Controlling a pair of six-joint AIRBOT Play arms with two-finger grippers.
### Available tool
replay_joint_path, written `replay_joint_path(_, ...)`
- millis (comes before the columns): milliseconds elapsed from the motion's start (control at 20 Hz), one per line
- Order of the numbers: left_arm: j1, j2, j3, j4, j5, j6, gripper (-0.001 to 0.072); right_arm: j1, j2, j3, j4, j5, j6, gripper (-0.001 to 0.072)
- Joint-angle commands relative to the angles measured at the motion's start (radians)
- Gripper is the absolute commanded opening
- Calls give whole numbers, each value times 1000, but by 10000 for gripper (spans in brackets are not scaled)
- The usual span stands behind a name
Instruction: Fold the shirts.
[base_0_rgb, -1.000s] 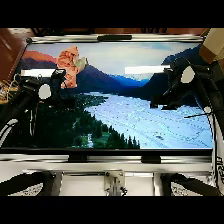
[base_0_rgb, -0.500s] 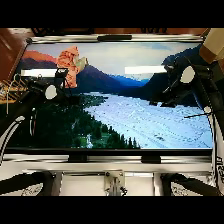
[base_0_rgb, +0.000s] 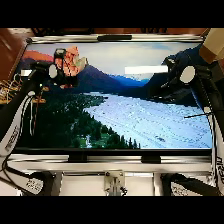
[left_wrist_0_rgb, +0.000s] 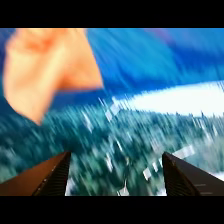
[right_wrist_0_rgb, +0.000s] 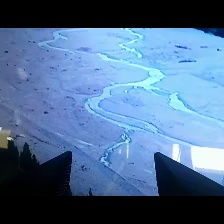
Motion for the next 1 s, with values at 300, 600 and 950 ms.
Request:
replay_joint_path(300, 109, -352, 342, 7, -106, 29, 705, 13, -1, 1, 56, -50, -25, 625)
replay_joint_path(600, 106, -398, 342, -24, -101, 28, 641, 13, -1, 1, 60, -49, -25, 625)
replay_joint_path(950, 76, -174, 343, -31, -60, 27, 36, 12, 4, 13, 61, -26, -43, 625)
